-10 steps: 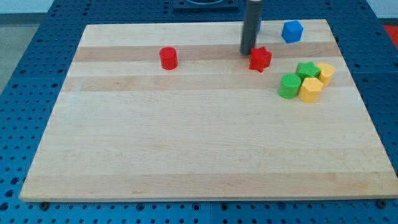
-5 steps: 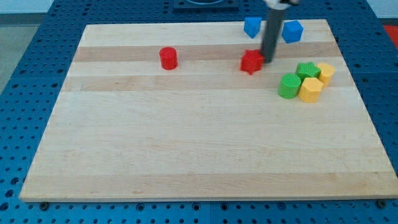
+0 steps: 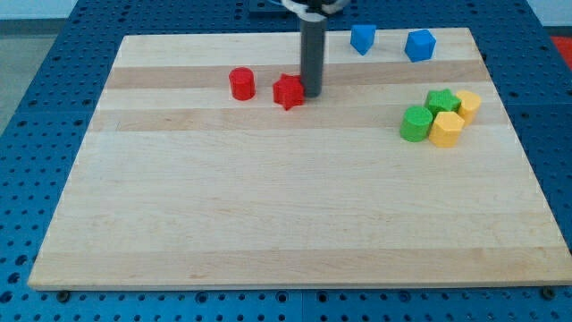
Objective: Push the red star into red circle
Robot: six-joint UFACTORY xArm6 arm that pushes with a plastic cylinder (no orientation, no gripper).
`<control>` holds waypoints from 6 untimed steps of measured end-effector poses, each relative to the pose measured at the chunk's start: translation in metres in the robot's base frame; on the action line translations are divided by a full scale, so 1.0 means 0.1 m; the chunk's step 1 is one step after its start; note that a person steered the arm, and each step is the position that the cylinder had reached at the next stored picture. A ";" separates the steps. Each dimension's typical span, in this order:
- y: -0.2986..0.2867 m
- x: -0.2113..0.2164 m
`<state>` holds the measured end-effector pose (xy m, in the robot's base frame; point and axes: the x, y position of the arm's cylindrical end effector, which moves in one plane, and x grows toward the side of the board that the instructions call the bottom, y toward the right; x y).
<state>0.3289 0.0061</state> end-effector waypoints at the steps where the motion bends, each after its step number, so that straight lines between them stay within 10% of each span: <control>1: -0.10 -0.01; 6: -0.40 0.25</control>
